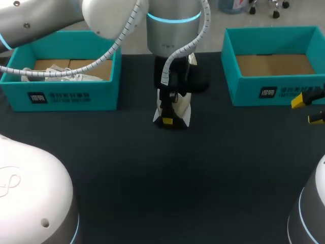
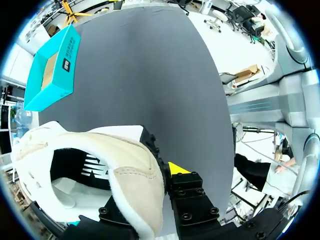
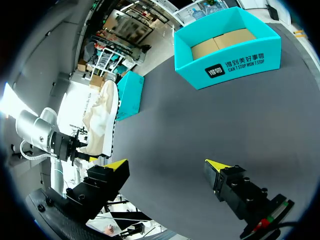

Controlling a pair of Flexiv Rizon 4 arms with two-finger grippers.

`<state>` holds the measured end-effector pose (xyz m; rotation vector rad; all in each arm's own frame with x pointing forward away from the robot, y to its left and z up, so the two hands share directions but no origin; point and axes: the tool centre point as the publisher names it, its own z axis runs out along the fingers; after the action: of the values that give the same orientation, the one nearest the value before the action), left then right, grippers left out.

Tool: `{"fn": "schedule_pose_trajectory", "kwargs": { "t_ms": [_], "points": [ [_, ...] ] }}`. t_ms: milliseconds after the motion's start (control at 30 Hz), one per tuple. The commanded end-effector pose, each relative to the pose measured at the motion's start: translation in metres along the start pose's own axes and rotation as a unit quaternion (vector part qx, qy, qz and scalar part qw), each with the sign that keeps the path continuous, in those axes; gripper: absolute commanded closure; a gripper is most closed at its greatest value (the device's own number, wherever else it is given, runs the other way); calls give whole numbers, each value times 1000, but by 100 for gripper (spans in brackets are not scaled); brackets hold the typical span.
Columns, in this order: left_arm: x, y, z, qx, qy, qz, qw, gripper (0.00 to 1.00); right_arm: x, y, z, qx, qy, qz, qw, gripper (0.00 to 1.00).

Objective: Take the shoe out of the shoebox, open the shoe tongue, remove and reinsert the insole, then place the shoe into the shoebox

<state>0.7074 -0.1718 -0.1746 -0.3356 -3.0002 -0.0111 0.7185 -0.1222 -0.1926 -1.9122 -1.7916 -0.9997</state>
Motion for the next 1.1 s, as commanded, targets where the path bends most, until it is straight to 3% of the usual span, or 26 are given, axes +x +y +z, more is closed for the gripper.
{"fn": "schedule_pose_trajectory", "kwargs": {
  "t_ms": [33,233,400,733,1100],
  "points": [
    [-3,35,-7,17,7,7,1000,100,0,0,1,0,-2,1,1000,0],
    [-5,71,-7,10,11,21,1000,100,0,0,1,0,-2,1,1000,0],
    [-14,112,-4,-2,15,20,1000,100,0,0,1,0,-2,1,1000,0],
    [-36,199,7,12,42,17,999,100,0,0,1,0,-2,1,1000,0],
    [-45,269,-4,10,36,-12,999,100,0,0,1,0,-2,1,1000,0]
  ]
}}
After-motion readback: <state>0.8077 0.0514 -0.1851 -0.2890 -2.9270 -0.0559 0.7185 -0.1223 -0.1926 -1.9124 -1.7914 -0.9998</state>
